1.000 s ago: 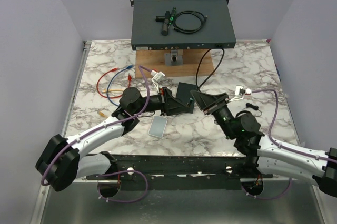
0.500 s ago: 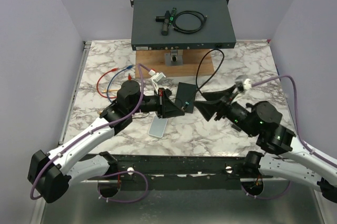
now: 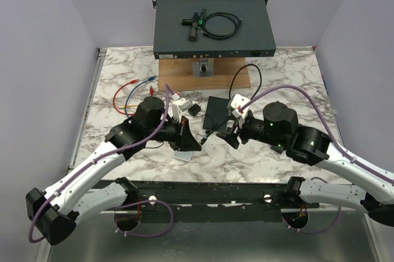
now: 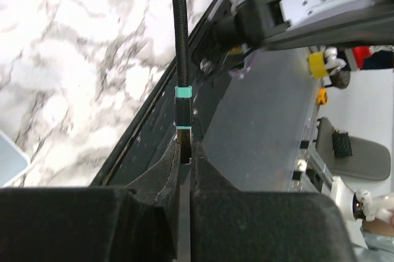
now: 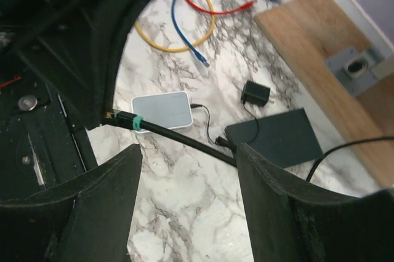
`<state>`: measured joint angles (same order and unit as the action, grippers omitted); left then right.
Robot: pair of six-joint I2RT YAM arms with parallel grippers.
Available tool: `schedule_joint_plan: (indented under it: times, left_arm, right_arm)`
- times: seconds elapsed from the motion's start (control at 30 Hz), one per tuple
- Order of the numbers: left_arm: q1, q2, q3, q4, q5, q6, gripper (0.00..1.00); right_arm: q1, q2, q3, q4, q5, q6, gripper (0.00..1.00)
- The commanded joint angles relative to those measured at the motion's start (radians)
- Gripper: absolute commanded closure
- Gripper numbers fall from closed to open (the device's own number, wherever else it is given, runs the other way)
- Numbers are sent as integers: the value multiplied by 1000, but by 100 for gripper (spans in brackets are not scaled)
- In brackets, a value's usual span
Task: Insert the plug into the switch port
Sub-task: Pick up the connector from the center of the board.
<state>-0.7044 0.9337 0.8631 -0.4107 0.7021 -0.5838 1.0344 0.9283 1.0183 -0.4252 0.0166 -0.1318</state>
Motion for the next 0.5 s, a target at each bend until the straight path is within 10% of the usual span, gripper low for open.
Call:
schedule_joint_plan:
  times: [0.0,0.47]
  left_arm:
    - [-3,-12,27,-209,-42,120,100]
    - [-1,-18,21,-334,54,257,100]
  right_arm:
    - [6,18,83,-111,-180,-185,35]
    - [270,87,22,-44,-51,-545,31]
